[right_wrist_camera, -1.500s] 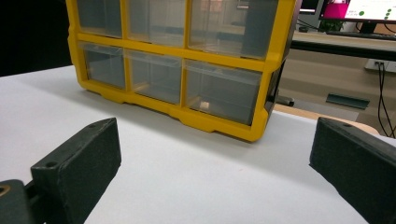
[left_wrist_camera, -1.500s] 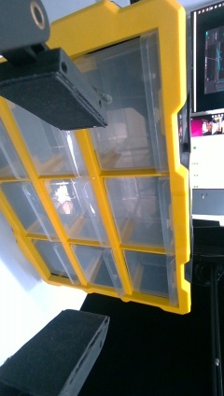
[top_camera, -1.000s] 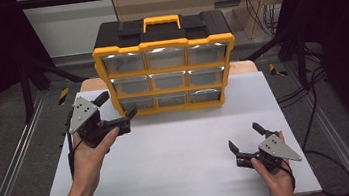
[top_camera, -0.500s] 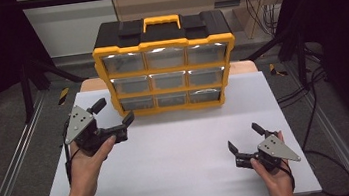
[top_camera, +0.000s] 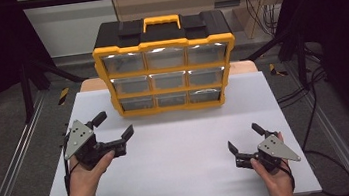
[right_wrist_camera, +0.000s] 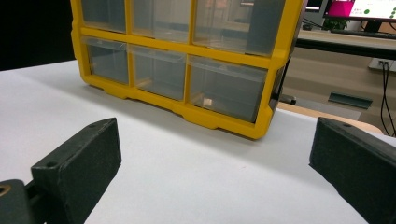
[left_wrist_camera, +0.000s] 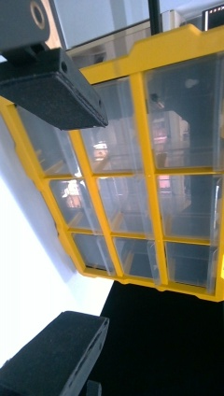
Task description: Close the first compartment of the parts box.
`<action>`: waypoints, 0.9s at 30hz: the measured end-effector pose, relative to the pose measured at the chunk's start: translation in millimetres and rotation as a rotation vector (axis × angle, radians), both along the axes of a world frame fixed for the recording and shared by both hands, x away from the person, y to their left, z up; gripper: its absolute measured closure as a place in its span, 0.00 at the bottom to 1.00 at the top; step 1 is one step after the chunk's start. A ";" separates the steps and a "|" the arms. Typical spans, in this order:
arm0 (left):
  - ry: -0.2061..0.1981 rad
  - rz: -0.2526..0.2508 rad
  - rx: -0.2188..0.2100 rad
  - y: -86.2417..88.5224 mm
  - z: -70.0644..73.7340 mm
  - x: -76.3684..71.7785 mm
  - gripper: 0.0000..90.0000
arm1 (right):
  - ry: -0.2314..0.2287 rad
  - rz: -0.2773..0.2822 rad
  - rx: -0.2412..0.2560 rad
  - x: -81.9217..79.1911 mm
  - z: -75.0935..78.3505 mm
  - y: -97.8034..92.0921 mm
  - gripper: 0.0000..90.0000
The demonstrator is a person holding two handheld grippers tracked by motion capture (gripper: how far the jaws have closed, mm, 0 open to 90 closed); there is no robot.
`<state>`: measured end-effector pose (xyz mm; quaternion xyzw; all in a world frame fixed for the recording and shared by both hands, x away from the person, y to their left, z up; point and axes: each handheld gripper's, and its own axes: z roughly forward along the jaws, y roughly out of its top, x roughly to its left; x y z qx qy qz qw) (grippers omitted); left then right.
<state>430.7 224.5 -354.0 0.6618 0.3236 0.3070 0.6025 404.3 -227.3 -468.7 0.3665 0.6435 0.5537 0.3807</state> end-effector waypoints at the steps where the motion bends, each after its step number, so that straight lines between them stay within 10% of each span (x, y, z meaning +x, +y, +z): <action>1: 0.002 0.002 -0.002 1.1 -2.3 -1.0 0.05 | 0.000 0.000 0.000 0.0 0.0 0.0 0.02; 27: 0.051 0.007 0.003 24.1 -53.6 -14.8 0.04 | -0.002 -0.004 -0.006 -0.1 -0.5 -0.5 0.03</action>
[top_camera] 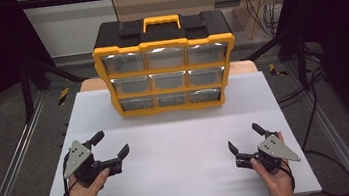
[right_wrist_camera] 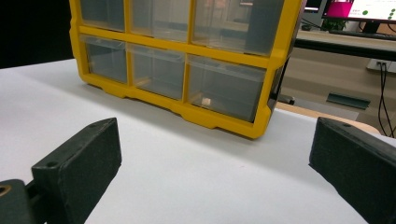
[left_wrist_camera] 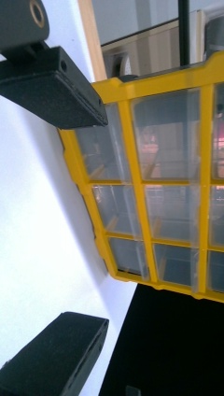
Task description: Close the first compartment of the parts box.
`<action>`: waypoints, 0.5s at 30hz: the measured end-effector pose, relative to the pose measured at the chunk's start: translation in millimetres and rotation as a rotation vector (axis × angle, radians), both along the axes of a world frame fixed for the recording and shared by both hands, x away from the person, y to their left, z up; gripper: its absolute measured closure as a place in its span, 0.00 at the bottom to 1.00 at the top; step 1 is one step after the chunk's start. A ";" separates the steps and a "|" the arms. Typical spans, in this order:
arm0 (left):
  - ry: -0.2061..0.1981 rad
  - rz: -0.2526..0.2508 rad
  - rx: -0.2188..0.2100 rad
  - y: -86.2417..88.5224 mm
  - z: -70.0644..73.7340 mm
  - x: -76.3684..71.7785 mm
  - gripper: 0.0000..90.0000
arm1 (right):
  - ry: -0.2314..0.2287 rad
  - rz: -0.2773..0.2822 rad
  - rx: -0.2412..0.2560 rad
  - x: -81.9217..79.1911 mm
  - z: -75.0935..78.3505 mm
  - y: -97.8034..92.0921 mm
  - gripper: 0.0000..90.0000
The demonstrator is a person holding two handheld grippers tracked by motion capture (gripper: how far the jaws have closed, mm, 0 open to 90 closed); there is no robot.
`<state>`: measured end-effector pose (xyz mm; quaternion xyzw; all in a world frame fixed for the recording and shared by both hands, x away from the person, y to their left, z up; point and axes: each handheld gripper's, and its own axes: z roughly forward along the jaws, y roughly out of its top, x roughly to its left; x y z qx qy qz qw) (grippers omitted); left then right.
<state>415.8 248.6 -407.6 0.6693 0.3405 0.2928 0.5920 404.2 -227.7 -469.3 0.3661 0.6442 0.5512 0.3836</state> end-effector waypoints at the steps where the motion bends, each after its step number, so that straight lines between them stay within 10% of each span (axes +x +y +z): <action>1: 0.000 0.003 0.001 1.0 -1.0 -0.2 0.04 | 0.000 0.000 0.001 -0.1 0.0 0.0 0.03; 15: -0.004 0.030 0.018 18.7 -13.3 -0.8 0.05 | -0.009 0.010 -0.002 -0.5 0.6 -0.3 0.03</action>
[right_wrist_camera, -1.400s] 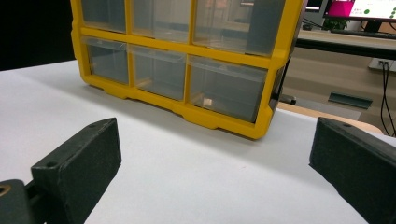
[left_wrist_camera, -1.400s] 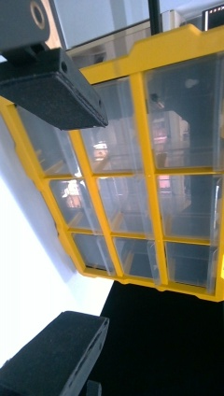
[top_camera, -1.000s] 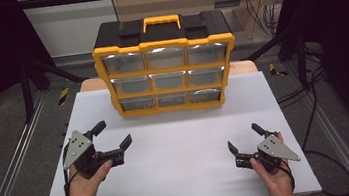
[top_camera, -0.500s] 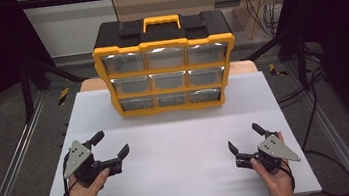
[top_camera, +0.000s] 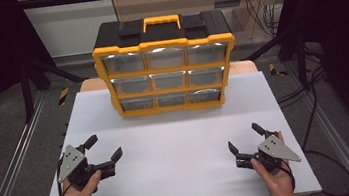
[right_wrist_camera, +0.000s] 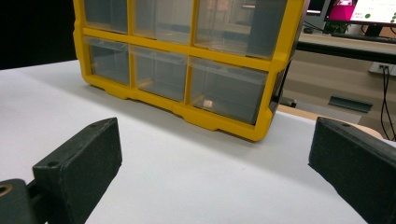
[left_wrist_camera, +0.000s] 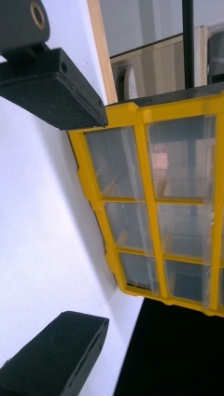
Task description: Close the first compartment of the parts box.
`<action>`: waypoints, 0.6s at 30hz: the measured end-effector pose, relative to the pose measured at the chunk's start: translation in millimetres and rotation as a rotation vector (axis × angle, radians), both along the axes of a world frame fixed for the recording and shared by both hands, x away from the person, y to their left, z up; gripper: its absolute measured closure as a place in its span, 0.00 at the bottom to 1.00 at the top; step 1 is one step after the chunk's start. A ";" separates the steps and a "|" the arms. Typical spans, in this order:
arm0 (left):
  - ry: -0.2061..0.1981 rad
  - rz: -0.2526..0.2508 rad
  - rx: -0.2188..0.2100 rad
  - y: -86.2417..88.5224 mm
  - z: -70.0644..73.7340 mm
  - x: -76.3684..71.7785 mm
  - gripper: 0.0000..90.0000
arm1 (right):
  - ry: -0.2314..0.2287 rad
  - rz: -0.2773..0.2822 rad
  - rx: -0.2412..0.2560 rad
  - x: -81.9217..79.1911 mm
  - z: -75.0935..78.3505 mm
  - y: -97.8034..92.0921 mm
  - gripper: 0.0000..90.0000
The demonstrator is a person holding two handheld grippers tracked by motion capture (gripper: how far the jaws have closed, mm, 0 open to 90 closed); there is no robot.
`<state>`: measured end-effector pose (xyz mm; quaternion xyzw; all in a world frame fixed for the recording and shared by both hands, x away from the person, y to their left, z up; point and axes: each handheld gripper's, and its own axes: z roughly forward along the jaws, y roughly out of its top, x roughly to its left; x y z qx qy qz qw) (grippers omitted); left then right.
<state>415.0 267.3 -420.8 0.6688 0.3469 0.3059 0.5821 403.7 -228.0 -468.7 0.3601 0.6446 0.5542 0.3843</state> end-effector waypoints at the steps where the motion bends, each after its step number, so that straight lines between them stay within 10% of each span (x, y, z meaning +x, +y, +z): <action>1: -0.003 -0.005 0.001 0.0 -1.8 -0.3 0.05 | 0.000 0.000 0.000 0.1 0.0 -0.2 0.03; 18: -0.018 -0.047 0.007 -9.7 -17.6 -3.5 0.05 | -0.004 -0.017 0.006 0.3 -0.8 -4.5 0.03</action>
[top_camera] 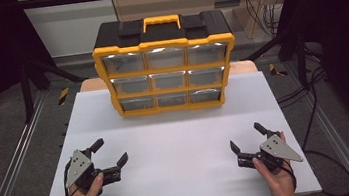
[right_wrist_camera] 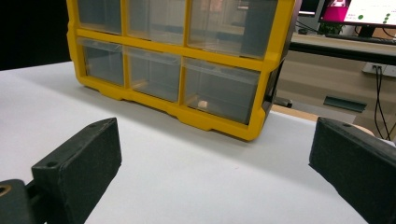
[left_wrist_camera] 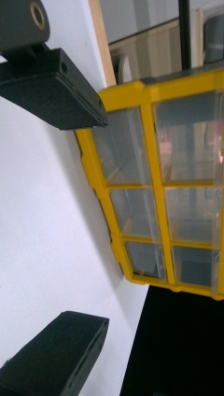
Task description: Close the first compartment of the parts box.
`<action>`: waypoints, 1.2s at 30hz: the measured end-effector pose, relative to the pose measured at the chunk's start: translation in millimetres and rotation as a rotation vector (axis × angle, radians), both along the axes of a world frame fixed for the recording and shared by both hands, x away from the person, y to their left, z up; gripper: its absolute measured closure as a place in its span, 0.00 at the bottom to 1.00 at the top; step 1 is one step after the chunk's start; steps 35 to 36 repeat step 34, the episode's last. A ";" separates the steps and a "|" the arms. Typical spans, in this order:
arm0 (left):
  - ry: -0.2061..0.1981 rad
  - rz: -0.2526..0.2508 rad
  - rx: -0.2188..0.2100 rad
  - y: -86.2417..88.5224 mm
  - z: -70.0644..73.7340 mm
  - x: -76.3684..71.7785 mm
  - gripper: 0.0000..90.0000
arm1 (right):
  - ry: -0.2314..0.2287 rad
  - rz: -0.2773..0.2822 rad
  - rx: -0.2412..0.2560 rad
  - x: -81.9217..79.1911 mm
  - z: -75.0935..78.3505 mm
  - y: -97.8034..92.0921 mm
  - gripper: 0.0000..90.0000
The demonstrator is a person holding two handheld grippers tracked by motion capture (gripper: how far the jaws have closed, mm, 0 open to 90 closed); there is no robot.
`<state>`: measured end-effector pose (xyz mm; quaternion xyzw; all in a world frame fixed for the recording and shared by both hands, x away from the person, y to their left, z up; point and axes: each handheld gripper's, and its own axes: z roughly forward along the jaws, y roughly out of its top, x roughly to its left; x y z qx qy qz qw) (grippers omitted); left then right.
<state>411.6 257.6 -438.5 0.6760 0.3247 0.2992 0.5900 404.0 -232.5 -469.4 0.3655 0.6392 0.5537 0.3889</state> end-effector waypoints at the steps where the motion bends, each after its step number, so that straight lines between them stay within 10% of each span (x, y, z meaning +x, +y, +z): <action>1: 0.003 -0.001 0.004 -1.4 -1.2 -0.2 0.05 | -0.002 0.000 -0.001 0.3 -0.2 -0.3 0.03; 14: 0.023 -0.053 0.015 -27.0 -16.5 -5.2 0.05 | 0.004 0.000 0.007 1.4 -2.3 -0.5 0.03; 25: -0.034 -0.017 0.041 -16.4 -15.7 -9.0 0.05 | 0.010 0.028 0.003 1.7 -3.3 2.2 0.03; 36: 0.009 0.033 0.033 -6.0 -17.3 -1.7 0.05 | 0.048 0.025 -0.012 4.3 -7.1 3.7 0.03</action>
